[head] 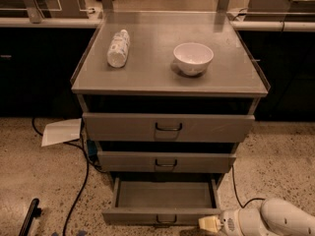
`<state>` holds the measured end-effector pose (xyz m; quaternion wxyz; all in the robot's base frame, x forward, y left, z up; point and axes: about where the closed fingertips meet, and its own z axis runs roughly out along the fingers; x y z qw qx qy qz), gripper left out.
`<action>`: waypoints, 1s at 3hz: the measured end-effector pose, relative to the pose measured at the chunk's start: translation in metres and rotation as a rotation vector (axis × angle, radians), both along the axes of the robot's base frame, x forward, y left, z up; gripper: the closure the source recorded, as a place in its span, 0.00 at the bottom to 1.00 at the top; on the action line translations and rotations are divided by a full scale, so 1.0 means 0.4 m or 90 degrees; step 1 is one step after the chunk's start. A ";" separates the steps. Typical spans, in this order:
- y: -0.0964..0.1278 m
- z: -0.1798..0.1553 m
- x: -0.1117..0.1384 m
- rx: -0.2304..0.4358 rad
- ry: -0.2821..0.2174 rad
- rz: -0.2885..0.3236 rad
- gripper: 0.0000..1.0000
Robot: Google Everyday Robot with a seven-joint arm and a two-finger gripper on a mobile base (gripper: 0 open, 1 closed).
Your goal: Close bottom drawer
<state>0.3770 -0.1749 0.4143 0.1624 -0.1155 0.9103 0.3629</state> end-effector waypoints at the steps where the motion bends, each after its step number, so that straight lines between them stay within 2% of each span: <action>1: -0.033 -0.082 -0.014 0.019 0.024 -0.051 1.00; 2: -0.050 -0.181 -0.017 0.039 0.056 -0.089 1.00; 3: -0.060 -0.241 0.001 0.048 0.067 -0.113 1.00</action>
Offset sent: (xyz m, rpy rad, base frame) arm -0.0080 -0.0332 -0.1199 0.0961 0.1485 -0.2191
